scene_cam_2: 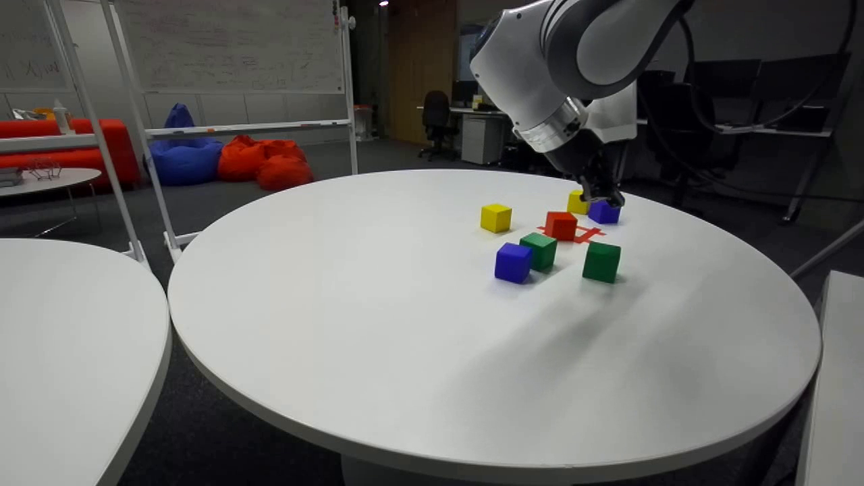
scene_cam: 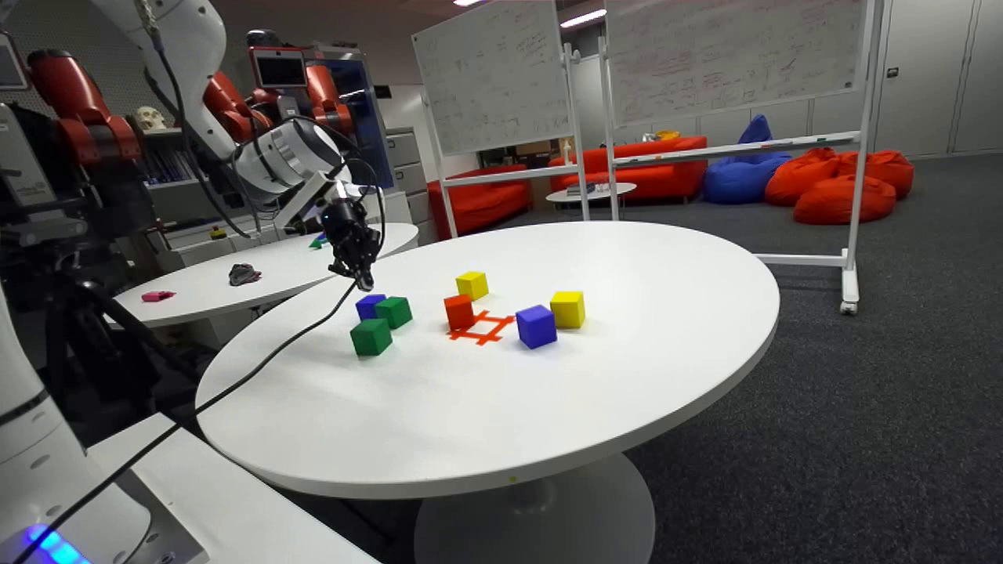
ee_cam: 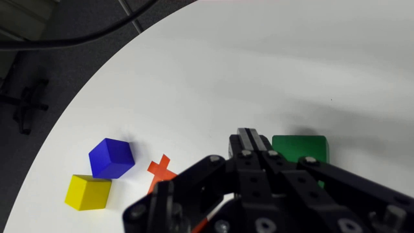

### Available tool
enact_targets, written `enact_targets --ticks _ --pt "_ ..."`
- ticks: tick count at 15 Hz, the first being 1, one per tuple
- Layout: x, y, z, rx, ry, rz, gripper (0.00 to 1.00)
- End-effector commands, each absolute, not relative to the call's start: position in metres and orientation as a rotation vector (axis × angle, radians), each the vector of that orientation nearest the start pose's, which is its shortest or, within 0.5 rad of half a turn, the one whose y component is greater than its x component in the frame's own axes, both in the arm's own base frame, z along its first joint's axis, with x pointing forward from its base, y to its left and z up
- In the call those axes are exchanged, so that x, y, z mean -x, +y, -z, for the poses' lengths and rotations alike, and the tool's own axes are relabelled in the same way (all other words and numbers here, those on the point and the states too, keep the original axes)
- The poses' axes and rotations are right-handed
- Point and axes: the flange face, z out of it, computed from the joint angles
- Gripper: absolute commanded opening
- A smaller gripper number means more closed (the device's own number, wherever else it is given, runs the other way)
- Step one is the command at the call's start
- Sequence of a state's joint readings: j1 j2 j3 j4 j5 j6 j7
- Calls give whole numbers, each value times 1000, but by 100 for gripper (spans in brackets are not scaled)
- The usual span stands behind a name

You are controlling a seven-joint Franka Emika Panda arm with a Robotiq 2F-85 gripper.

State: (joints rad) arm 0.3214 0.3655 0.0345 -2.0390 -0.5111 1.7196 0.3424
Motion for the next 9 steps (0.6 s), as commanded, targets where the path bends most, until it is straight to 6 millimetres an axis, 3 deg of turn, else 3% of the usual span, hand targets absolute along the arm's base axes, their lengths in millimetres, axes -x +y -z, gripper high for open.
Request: enact_targets --ticks 1,9 --pt "-498 138 -244 -2404 333 602 1" --pt "-494 137 -245 -2399 335 605 1"
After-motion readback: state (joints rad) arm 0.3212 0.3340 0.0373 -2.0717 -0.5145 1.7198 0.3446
